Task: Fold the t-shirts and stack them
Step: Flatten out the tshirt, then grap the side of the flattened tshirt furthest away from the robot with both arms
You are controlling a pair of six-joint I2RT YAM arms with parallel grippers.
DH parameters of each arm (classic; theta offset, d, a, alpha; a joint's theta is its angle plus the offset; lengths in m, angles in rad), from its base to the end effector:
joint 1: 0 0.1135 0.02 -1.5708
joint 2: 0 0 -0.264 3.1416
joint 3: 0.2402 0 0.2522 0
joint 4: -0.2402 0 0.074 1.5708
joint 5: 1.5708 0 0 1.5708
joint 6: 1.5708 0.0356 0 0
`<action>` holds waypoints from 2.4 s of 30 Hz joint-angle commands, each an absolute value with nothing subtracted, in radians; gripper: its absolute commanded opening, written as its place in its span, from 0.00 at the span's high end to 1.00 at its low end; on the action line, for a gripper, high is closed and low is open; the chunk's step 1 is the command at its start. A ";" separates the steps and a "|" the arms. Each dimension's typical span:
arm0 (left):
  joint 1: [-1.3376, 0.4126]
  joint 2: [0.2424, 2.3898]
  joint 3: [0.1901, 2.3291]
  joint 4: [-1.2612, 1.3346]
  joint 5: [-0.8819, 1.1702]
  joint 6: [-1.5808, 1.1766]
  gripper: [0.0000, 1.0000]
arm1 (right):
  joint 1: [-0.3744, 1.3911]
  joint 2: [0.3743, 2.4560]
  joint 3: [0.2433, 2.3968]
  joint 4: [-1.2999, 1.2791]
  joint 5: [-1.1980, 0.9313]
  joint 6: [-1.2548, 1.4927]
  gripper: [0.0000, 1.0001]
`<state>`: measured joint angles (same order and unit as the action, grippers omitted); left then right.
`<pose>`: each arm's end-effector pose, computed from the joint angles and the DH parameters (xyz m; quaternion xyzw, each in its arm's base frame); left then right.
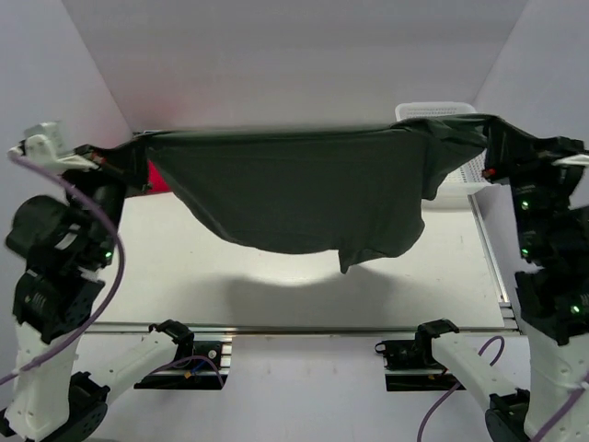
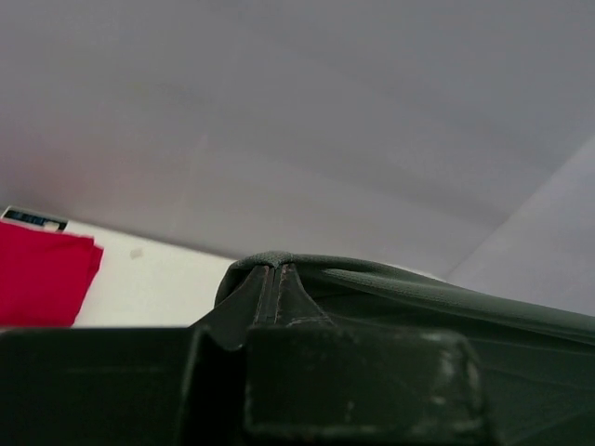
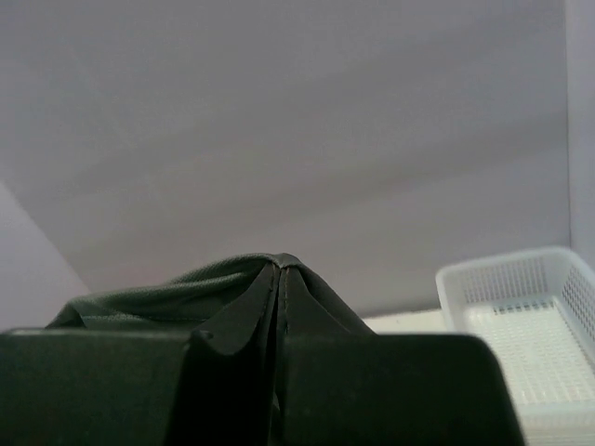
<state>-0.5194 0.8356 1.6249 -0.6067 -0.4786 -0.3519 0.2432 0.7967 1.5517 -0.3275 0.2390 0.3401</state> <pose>0.0747 -0.0238 0.5446 -0.1296 0.6345 -0.1777 0.7410 0.0715 0.0090 0.5589 0.1262 0.5317 0.1783 0.8183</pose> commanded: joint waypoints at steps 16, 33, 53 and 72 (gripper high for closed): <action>-0.505 0.670 1.827 -0.681 -0.266 -0.301 1.00 | 0.236 0.663 1.862 -0.469 0.107 0.268 1.00; -0.500 0.882 1.261 -0.563 -0.646 -0.484 1.00 | 0.238 0.705 1.077 -0.179 0.213 0.439 1.00; -0.184 2.072 1.617 -0.289 -0.356 -0.391 1.00 | 0.183 1.910 1.439 0.026 0.178 0.431 1.00; -0.114 2.031 1.582 -0.230 -0.179 -0.281 1.00 | 0.181 1.860 1.412 0.012 0.133 0.373 1.00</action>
